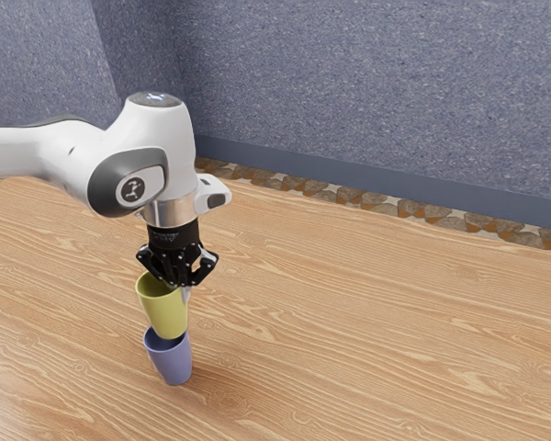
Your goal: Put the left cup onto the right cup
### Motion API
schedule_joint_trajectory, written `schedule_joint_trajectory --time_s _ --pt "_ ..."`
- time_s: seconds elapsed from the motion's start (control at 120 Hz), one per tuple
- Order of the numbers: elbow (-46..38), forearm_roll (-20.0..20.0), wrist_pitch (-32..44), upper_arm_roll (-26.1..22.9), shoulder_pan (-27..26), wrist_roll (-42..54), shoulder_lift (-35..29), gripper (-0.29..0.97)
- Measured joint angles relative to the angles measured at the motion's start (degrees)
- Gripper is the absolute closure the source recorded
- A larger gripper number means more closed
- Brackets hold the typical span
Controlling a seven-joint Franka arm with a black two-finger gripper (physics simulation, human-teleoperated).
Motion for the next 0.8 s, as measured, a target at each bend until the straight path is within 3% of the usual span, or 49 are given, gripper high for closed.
schedule_joint_trajectory --time_s 0.8 --pt "-2.0 0.0 3.2 0.1 0.3 -0.1 1.7 0.78"
